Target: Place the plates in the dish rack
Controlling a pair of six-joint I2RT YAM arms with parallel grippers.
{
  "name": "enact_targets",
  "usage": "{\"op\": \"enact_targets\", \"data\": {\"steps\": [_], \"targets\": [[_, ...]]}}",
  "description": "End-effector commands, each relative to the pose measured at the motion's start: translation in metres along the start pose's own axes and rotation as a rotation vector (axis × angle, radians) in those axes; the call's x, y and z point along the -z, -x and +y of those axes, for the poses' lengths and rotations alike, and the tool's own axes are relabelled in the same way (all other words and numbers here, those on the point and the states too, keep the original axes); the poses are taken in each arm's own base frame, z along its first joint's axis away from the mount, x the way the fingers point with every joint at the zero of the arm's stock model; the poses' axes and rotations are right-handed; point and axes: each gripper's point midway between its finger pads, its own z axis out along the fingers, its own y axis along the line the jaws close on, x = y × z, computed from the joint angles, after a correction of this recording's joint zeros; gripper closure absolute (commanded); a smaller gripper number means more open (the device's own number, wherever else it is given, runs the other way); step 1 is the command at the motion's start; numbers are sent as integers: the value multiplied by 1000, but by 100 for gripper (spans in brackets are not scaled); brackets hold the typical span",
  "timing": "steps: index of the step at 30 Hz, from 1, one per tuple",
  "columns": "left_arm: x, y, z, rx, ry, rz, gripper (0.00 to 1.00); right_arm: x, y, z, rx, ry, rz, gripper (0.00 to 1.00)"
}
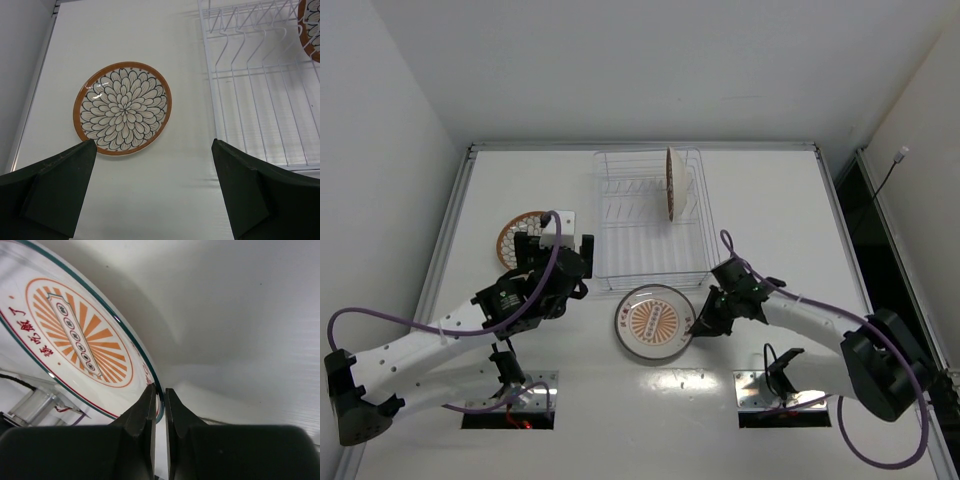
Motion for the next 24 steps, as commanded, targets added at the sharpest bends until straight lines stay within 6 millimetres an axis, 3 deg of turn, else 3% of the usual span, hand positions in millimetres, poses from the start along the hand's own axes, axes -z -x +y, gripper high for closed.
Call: {"op": "enact_targets", "data": {"steps": [1, 6, 12, 15, 19, 24], "targets": [[0, 6, 4, 46, 14, -22, 0, 8, 13, 15, 32, 47, -62, 100], [0, 6, 4, 46, 14, -22, 0, 17, 13, 19, 77, 66, -81, 100], [-1, 5, 4, 38, 24, -21, 0, 36, -2, 29, 200, 116, -38, 100], [-1, 5, 4, 38, 24, -21, 0, 56, -4, 31, 278, 116, -72, 100], [-1, 5, 4, 38, 24, -21, 0, 97, 3, 55, 373, 192, -188, 100], [-3, 3, 3, 30, 26, -16, 0, 135, 11, 67, 504, 158, -267, 100]]}}
